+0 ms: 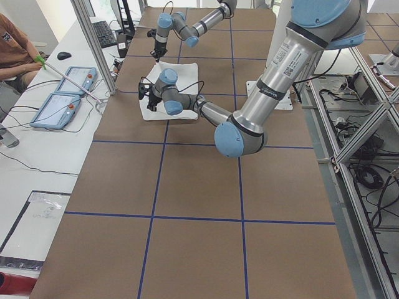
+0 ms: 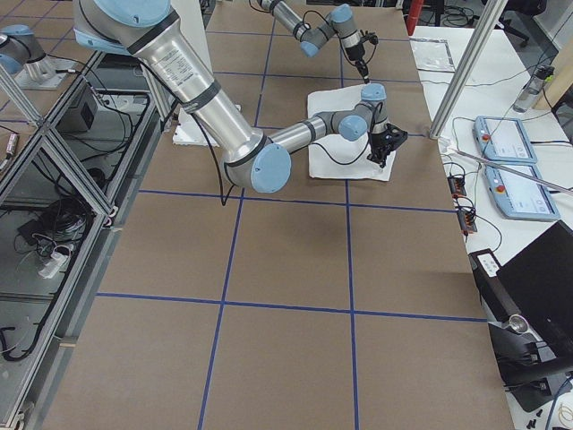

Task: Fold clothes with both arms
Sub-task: 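Release the folded hem and raise both grippers above the collar edge, then lower the right gripper to the folded shirt's side edge and grasp it, then rotate the shirt with the right gripper while the left gripper grasps its opposite corner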

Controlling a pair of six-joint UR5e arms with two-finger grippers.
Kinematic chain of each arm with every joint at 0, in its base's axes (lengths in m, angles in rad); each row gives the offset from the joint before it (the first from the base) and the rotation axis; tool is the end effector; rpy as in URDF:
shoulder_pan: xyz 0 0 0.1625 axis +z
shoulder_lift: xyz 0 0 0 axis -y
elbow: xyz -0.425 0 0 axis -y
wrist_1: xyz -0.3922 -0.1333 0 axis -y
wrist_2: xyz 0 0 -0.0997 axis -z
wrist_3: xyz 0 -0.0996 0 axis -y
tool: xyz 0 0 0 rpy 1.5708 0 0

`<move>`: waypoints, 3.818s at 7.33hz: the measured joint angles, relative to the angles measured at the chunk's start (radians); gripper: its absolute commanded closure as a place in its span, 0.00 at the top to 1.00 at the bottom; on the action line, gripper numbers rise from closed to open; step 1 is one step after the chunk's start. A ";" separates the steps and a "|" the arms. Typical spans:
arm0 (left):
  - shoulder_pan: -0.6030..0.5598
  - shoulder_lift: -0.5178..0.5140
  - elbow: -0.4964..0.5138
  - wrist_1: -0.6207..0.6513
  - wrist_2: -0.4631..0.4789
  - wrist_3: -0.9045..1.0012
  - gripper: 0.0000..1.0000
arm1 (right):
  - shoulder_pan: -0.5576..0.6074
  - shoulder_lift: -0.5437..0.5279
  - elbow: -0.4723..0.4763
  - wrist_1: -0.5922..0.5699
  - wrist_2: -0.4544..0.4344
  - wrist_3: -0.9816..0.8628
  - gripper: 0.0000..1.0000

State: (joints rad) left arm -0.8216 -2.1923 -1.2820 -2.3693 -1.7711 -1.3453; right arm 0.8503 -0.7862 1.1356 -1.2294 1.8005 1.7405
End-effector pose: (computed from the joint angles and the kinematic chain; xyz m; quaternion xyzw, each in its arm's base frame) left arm 0.4269 -0.6257 0.3313 0.1935 0.5040 -0.1955 0.8187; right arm -0.4496 -0.6797 0.3402 0.0106 -0.3530 0.4225 0.8347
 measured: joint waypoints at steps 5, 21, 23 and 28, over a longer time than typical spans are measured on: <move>0.003 0.001 0.040 -0.039 0.019 0.001 0.44 | 0.017 -0.002 0.002 0.013 0.008 -0.001 0.63; 0.004 0.019 0.030 -0.066 0.019 0.069 0.59 | -0.266 -0.540 0.596 0.123 -0.051 0.352 0.01; 0.004 0.021 0.030 -0.065 0.019 0.067 0.60 | -0.267 -0.536 0.595 0.125 -0.051 0.393 0.00; 0.007 0.056 -0.032 -0.062 0.008 0.064 0.60 | -0.273 -0.619 0.767 0.060 -0.037 0.418 0.00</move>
State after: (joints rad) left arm -0.8144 -2.1365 -1.3144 -2.4312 -1.7628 -1.2814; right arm 0.5768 -1.4050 1.9026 -1.1693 1.7639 2.1584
